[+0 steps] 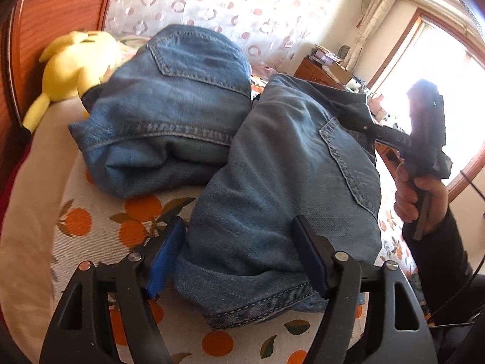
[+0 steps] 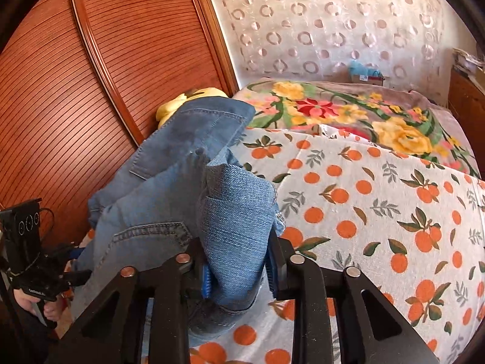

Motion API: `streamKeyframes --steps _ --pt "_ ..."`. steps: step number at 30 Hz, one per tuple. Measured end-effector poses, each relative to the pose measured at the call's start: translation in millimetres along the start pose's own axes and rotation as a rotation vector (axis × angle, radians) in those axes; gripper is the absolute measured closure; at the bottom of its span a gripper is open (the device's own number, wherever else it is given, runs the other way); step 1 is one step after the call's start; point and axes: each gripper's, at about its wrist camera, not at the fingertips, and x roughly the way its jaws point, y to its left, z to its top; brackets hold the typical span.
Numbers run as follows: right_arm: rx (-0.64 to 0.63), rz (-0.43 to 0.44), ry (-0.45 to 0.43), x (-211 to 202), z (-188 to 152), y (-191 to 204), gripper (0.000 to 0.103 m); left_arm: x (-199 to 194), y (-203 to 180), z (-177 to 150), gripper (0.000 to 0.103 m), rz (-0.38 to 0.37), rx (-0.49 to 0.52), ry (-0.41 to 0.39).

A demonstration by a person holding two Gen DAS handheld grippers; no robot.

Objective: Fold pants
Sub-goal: 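Lift the jeans leg with both grippers toward the yellow plush toy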

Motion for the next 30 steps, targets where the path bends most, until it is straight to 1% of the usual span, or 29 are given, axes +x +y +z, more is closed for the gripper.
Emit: streamKeyframes --steps 1,2,5,7,8,9,10,12,14,16,17,18,19,20,21,22,23,24,25,26,27,30 --pt "0.002 -0.001 0.000 3.4 0.6 -4.7 0.068 0.1 2.4 -0.4 0.030 -0.017 -0.011 -0.009" --pt "0.004 -0.005 0.001 4.6 0.2 -4.5 0.067 0.5 2.6 -0.3 0.030 -0.025 -0.011 -0.013" --pt "0.027 0.008 -0.004 0.5 -2.3 -8.4 0.058 0.1 1.5 -1.3 0.029 -0.031 -0.008 -0.017" --pt "0.044 0.005 -0.004 4.8 -3.4 -16.2 0.047 0.4 1.7 0.0 0.029 -0.031 -0.016 -0.010" --pt "0.051 0.003 -0.007 4.6 -3.9 -17.5 0.044 -0.3 1.5 0.3 0.028 -0.034 -0.024 -0.006" --pt "0.057 -0.001 -0.010 7.4 -5.0 -20.4 0.037 0.9 2.6 1.7 0.027 -0.036 -0.028 -0.007" --pt "0.056 -0.009 -0.005 10.9 -6.6 -20.8 0.034 1.8 2.8 2.2 0.026 -0.039 -0.032 -0.010" --pt "0.049 0.017 0.021 18.9 -8.2 -21.0 0.034 4.3 1.8 3.3 0.025 -0.038 -0.024 -0.017" --pt "0.078 0.071 0.048 27.7 -9.0 -25.2 0.034 6.0 -0.1 4.3 0.025 -0.031 -0.021 -0.019" --pt "0.108 0.124 0.084 37.3 -10.6 -29.1 0.034 8.4 -1.1 6.4 0.025 -0.039 -0.023 -0.019" --pt "0.120 0.144 0.093 40.9 -12.0 -30.5 0.034 9.2 -0.8 6.8 0.029 -0.051 -0.026 -0.018" --pt "0.126 0.162 0.100 43.2 -12.6 -31.2 0.034 10.6 -0.5 6.1 0.040 -0.082 -0.032 -0.008" --pt "0.130 0.182 0.109 45.8 -13.3 -31.6 0.041 12.2 0.0 4.8 0.044 -0.120 -0.046 0.006" --pt "0.134 0.213 0.116 47.3 -13.9 -31.3 0.046 12.4 0.6 4.3 0.048 -0.138 -0.054 0.007" --pt "0.139 0.241 0.120 48.3 -14.0 -31.0 0.056 12.5 -0.1 3.1 0.053 -0.143 -0.053 0.008" --pt "0.136 0.253 0.119 47.6 -13.1 -30.7 0.063 12.1 -2.4 1.8 0.055 -0.148 -0.038 0.012" --pt "0.119 0.255 0.118 46.5 -12.4 -28.3 0.068 9.4 -4.7 0.5 0.061 -0.149 -0.028 0.008" --pt "0.100 0.250 0.110 43.3 -11.1 -24.7 0.076 7.8 -7.1 -0.4 0.066 -0.147 -0.020 0.006" --pt "0.097 0.253 0.094 39.3 -9.9 -24.1 0.079 6.0 -9.8 -1.3 0.069 -0.142 -0.008 0.004" --pt "0.098 0.266 0.078 34.2 -7.5 -22.3 0.080 2.0 -11.1 -2.4 0.078 -0.144 -0.006 -0.008" --pt "0.094 0.277 0.062 28.9 -4.3 -22.1 0.081 -2.0 -11.3 -3.4 0.083 -0.153 -0.017 -0.020" --pt "0.045 0.334 0.002 5.2 14.1 -5.9 0.083 -15.2 -16.1 -5.3 0.086 -0.188 -0.025 -0.046"
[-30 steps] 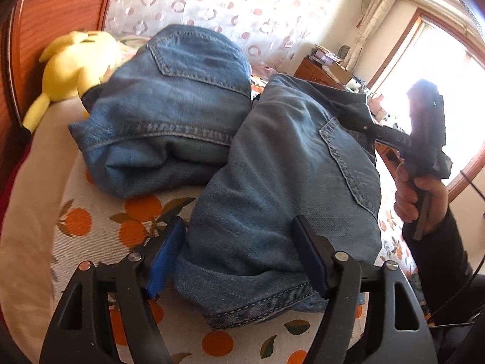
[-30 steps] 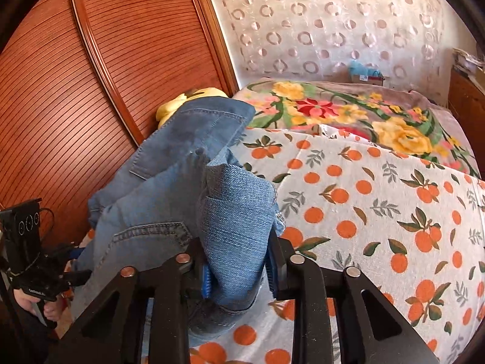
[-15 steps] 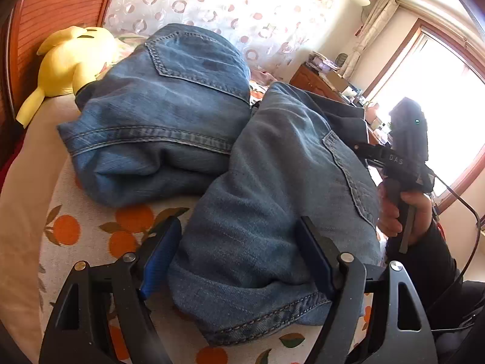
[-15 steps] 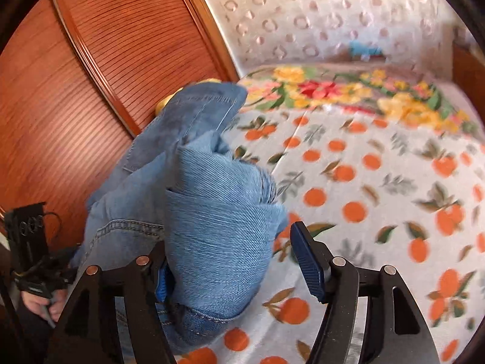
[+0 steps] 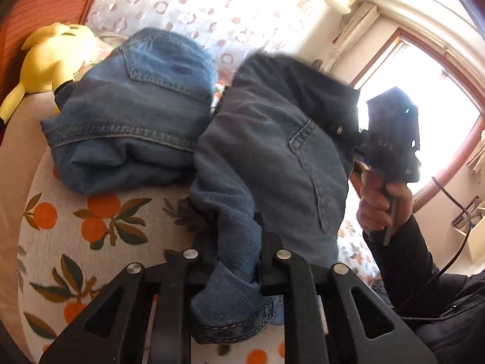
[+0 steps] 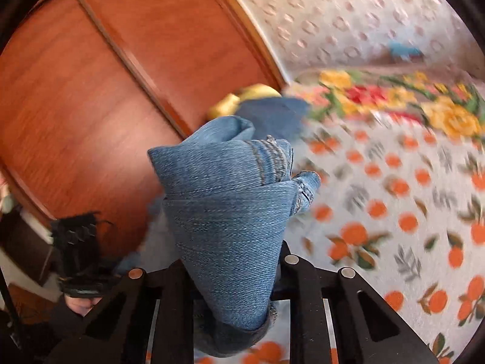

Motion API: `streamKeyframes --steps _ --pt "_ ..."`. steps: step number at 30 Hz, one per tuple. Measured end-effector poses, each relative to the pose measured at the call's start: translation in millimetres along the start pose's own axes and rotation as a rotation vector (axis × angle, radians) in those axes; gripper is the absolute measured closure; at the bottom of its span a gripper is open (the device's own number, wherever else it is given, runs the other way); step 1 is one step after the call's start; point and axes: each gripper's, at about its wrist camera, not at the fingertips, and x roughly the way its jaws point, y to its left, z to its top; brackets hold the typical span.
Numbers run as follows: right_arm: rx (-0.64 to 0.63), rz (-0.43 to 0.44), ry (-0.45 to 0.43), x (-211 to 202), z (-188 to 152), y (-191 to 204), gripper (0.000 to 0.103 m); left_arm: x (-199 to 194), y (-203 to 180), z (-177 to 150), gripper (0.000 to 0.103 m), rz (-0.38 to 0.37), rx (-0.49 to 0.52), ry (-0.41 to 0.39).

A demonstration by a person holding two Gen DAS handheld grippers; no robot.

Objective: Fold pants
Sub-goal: 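Lift the jeans leg with both grippers toward the yellow plush toy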

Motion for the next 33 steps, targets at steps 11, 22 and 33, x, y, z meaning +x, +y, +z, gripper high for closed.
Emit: streamKeyframes --steps 11,22,33 --pt "-0.246 0.057 -0.034 5.5 98.7 97.8 0.083 -67.9 -12.5 30.2 0.087 -0.022 0.021 -0.206" --pt "-0.164 0.110 -0.001 83.3 158.9 79.2 0.084 -109.9 10.3 84.1 0.088 0.034 0.044 -0.284" --pt "-0.310 0.209 -0.030 63.4 210.2 150.8 0.084 -161.7 10.6 95.3 0.088 0.007 0.004 -0.409"
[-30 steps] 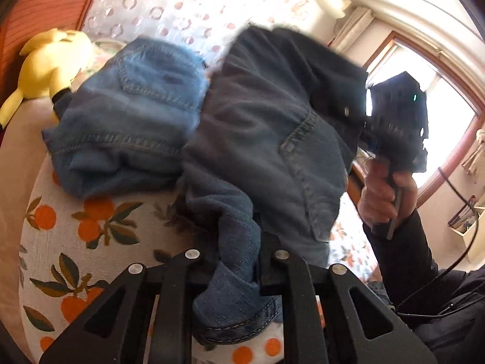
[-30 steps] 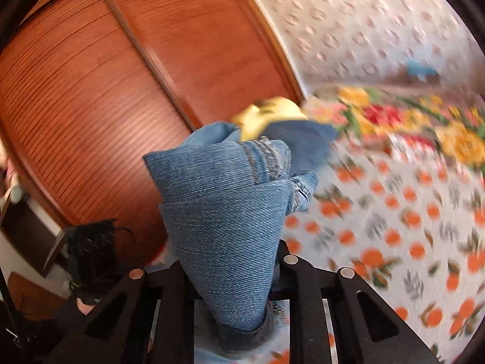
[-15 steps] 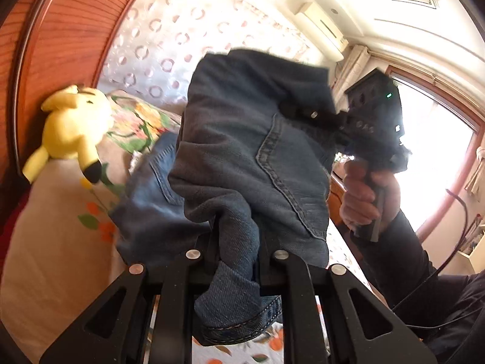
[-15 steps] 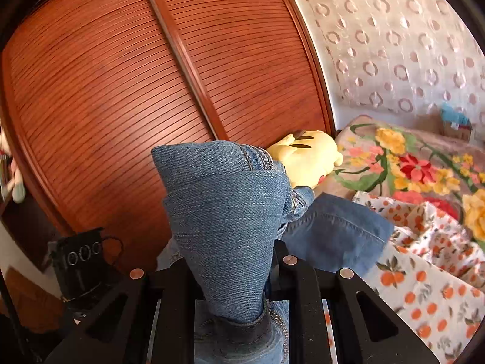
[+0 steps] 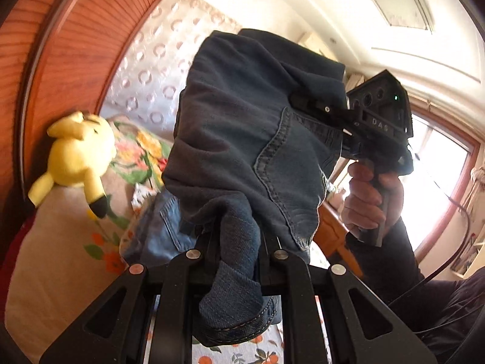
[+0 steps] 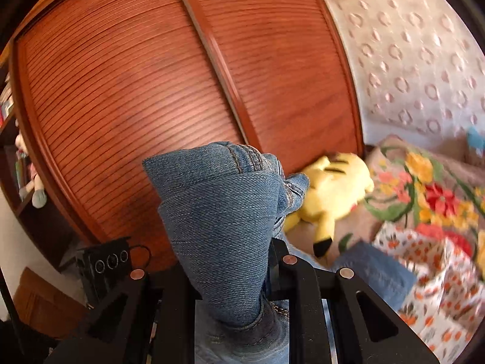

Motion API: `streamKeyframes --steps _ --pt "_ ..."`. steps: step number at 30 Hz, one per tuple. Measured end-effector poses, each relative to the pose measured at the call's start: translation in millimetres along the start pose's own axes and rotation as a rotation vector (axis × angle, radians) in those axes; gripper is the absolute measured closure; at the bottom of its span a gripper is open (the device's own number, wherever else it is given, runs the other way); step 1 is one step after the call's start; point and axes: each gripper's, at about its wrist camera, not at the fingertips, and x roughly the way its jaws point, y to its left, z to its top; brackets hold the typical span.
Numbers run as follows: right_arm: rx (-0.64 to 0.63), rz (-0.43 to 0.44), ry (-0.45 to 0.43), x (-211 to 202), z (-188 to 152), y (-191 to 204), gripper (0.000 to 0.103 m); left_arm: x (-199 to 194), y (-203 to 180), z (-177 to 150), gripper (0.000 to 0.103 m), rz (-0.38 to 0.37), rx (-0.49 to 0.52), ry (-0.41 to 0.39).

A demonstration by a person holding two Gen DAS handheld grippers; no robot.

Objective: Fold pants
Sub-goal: 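Lift the jeans leg with both grippers toward the yellow plush toy, then fold the held jeans over onto the stack beside the yellow plush toy with both grippers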

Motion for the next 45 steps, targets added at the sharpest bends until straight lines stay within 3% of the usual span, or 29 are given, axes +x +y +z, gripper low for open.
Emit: streamKeyframes --steps 3,6,10,14,17,22,29,36,45 --pt "0.031 0.033 -0.019 1.3 7.3 -9.8 0.084 -8.3 3.6 13.3 0.088 0.036 0.016 -0.023" --pt "0.091 0.024 -0.023 6.8 -5.8 -38.7 0.084 0.0 7.1 16.7 0.088 0.081 0.038 0.005" --pt "0.191 -0.092 0.066 36.7 -42.0 -109.9 0.083 45.3 26.5 3.6 0.087 0.157 0.033 0.119" --pt "0.247 -0.238 0.205 71.9 -93.0 -182.5 0.078 109.8 57.0 -33.7 0.087 0.212 0.005 0.288" --pt "0.246 -0.230 0.176 70.9 -98.8 -202.3 0.068 122.2 58.2 -47.8 0.087 0.253 0.028 0.307" --pt "0.284 -0.213 0.198 68.5 -107.3 -214.9 0.054 115.1 60.8 -48.0 0.084 0.234 -0.001 0.298" --pt "0.387 -0.166 0.185 53.2 -112.0 -240.2 0.046 111.4 47.6 -35.0 0.074 0.249 0.040 0.269" --pt "0.333 -0.278 0.228 31.7 -103.6 -225.0 0.045 99.6 26.5 -22.6 0.062 0.339 0.131 0.222" --pt "0.229 -0.361 0.293 49.6 -87.3 -207.2 0.040 112.5 5.3 -9.6 0.056 0.375 0.198 0.200"
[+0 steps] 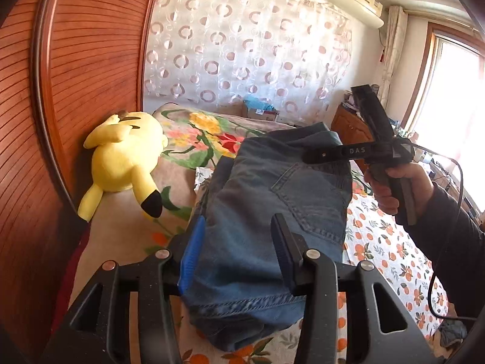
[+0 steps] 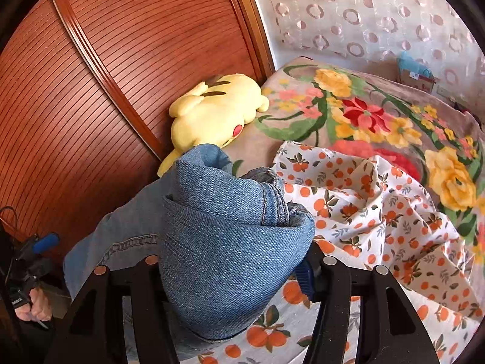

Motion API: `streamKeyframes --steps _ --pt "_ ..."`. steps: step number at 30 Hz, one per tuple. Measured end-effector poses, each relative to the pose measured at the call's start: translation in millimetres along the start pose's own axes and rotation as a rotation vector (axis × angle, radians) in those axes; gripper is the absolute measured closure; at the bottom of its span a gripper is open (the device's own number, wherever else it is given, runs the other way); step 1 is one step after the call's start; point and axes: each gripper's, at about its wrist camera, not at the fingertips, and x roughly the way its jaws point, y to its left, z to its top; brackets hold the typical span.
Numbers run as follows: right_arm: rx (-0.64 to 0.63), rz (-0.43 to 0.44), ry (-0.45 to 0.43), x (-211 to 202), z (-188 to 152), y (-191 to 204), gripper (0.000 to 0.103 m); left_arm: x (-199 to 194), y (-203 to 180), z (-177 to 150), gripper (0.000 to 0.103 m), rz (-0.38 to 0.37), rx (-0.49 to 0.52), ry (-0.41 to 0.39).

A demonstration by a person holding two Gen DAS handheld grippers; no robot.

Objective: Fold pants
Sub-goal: 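Fold the held jeans over onto the stack beside the yellow plush toy with both grippers, then press the folded jeans flat with both grippers and open them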

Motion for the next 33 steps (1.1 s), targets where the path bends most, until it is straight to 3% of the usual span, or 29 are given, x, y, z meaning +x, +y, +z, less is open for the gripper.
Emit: streamKeyframes --steps 3,5,9,15,16,19,21,25,33 --pt "0.024 0.031 0.039 4.5 3.6 -6.1 0.037 13.8 -15.5 4.1 0.055 -0.016 0.035 0.013" --pt "0.031 0.048 0.047 1.4 7.2 -8.5 0.037 30.9 -24.0 2.2 0.056 0.012 0.067 0.055" --pt "0.154 0.188 0.046 1.9 9.6 -38.0 0.034 63.1 -27.9 -8.5 0.058 0.079 0.100 0.150" --pt "0.274 0.330 0.077 4.9 1.3 -67.3 0.032 73.5 -25.2 -10.3 0.058 0.082 0.085 0.173" --pt "0.274 0.314 0.100 6.5 0.5 -69.8 0.030 75.5 -23.6 -10.3 0.058 0.083 0.078 0.179" --pt "0.122 0.141 0.151 6.2 -3.5 -61.1 0.020 80.1 -24.1 -10.5 0.058 0.076 0.072 0.186" --pt "0.077 0.076 0.152 2.6 -7.5 -58.7 0.020 82.2 -26.8 -10.8 0.058 0.082 0.084 0.187" --pt "0.068 0.040 0.065 -16.2 -10.9 -60.0 0.018 83.3 -26.4 -11.5 0.058 0.083 0.075 0.183" --pt "-0.051 -0.191 -0.198 -60.2 -29.4 -13.8 0.020 83.3 -26.7 -13.8 0.058 0.091 0.071 0.189"
